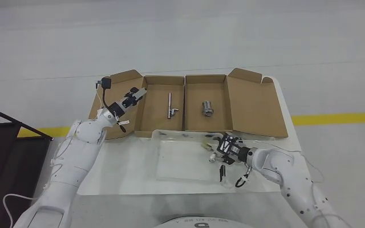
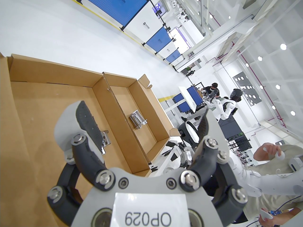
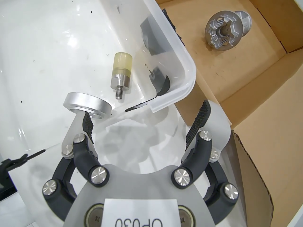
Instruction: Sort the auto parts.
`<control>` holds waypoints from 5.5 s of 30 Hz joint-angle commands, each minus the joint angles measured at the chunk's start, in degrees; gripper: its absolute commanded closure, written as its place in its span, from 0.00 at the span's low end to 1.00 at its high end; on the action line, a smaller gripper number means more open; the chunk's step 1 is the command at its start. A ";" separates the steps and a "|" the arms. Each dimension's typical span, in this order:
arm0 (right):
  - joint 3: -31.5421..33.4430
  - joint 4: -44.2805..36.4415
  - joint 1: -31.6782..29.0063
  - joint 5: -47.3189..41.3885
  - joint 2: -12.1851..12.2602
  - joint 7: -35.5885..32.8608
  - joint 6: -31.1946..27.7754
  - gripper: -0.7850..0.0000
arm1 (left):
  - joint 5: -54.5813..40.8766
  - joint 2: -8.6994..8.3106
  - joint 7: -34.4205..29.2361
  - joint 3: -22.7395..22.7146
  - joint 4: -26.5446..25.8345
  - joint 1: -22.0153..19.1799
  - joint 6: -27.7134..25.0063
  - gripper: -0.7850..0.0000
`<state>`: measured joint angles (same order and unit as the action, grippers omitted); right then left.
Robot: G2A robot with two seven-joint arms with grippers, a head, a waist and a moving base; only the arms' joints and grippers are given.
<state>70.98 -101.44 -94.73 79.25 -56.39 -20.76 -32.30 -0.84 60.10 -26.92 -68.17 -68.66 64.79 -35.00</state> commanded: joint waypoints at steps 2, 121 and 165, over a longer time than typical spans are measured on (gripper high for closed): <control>-0.80 0.37 0.70 0.20 -0.18 -0.30 0.79 0.00 | 0.00 0.00 0.00 0.00 0.00 0.00 0.00 0.00; -18.85 0.44 19.58 -24.83 -4.14 -34.39 13.42 0.22 | 0.00 0.00 0.00 0.00 0.00 0.00 0.00 0.00; -23.32 5.44 25.68 -22.81 -5.48 -36.10 14.76 0.42 | 0.00 0.00 0.00 0.00 0.00 0.00 0.00 0.00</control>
<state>47.92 -96.12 -69.25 55.98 -61.79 -56.91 -17.80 -0.84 60.10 -26.92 -68.17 -68.66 64.79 -35.00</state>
